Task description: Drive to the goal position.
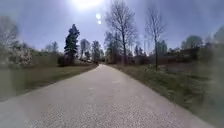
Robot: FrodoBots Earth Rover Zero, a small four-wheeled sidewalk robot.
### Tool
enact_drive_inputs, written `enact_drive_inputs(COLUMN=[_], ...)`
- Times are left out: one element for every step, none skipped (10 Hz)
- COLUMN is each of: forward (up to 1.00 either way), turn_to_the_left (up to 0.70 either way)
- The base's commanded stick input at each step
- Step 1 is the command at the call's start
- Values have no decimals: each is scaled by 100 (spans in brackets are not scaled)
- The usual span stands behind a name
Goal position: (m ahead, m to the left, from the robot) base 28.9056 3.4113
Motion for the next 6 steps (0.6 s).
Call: enact_drive_inputs(forward=[52, 70, 70, 70, 70, 70], turn_to_the_left=[24, 14, 14, 14, 14, 14])
